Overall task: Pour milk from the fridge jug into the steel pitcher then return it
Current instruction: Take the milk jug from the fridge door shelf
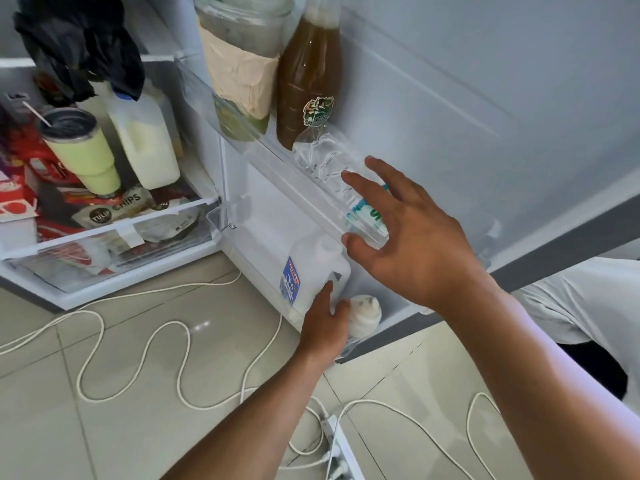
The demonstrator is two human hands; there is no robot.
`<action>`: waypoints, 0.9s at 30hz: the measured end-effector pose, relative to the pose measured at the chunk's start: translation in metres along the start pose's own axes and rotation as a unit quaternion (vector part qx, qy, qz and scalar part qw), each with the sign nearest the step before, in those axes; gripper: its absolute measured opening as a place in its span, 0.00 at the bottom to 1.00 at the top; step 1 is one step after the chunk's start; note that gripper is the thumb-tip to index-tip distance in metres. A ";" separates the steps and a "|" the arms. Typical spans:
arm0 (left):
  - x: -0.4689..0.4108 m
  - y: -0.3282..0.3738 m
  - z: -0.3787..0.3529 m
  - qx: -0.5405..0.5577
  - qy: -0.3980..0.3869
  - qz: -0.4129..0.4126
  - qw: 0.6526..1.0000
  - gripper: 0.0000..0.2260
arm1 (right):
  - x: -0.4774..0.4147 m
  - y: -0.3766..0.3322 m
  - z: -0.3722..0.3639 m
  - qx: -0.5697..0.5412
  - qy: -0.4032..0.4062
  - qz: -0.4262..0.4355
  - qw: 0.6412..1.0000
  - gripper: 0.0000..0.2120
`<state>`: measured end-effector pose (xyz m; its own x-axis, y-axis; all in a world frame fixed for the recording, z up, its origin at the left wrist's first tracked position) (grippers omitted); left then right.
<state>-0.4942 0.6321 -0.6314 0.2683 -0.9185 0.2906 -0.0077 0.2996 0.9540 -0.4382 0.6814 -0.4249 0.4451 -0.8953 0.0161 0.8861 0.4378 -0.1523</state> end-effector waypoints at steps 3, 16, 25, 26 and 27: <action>-0.013 0.006 -0.013 0.080 -0.008 0.037 0.996 0.21 | 0.000 0.000 -0.001 -0.004 -0.006 -0.003 1.000 0.32; -0.027 0.017 -0.010 0.157 0.118 0.105 0.975 0.18 | 0.004 -0.006 -0.001 0.010 -0.017 -0.007 1.000 0.32; -0.033 0.033 0.021 0.149 0.306 0.155 0.927 0.13 | 0.007 -0.016 -0.003 0.013 -0.017 -0.009 1.000 0.32; -0.034 0.035 0.023 0.157 0.315 0.158 0.923 0.14 | 0.007 -0.016 -0.002 0.015 -0.016 -0.011 1.000 0.32; -0.035 0.037 0.025 0.164 0.322 0.161 0.918 0.14 | 0.008 -0.016 -0.003 0.017 -0.016 -0.012 1.000 0.32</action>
<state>-0.5280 0.6684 -0.6046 0.7146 -0.4201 0.5594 -0.4487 0.3382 0.8272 -0.4494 0.6672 -0.4249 0.4266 -0.9030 0.0503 0.9004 0.4187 -0.1184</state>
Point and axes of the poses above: each hand's wrist, its own x-axis away from the middle knuckle, its own z-axis out of the back of the hand, y = z × x, the point moved 1 cm from there along -x, towards the middle knuckle, and after that the axes turned 10 degrees about -z, right-handed, at the moved point
